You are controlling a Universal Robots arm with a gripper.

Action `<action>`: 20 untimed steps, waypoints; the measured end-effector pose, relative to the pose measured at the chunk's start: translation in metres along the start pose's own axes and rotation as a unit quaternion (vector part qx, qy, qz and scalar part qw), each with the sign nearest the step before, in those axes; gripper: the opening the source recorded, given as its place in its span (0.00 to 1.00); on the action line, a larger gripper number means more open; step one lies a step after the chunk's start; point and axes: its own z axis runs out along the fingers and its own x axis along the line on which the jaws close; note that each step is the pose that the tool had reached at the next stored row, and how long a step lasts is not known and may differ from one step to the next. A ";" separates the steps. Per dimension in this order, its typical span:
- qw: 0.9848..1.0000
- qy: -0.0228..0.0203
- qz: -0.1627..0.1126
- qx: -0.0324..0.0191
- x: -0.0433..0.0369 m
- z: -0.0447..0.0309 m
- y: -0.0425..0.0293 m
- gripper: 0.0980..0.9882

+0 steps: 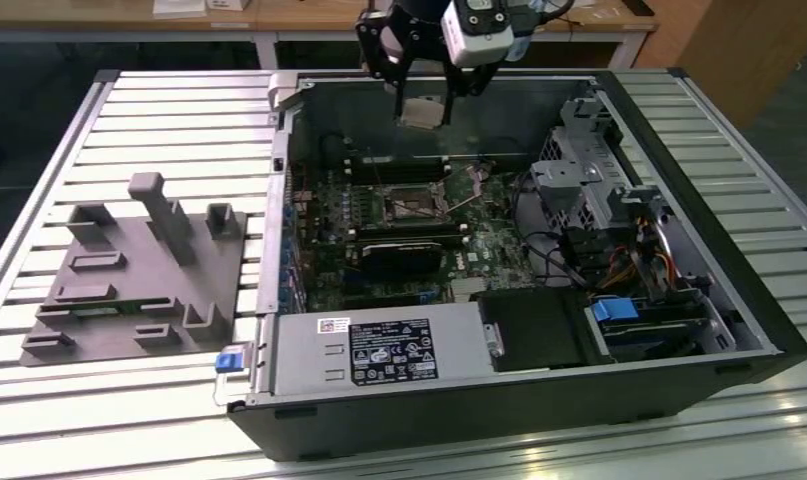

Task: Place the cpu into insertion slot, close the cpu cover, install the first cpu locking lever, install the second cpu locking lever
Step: 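Place the cpu into insertion slot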

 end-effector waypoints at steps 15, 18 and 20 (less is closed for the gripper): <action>0.996 -0.008 0.094 -0.002 0.0019 0.0025 -0.0003 0.49; 0.995 -0.009 0.098 -0.002 0.0023 0.0028 -0.0003 0.49; 0.995 -0.009 0.103 -0.002 0.0024 0.0033 -0.0002 0.49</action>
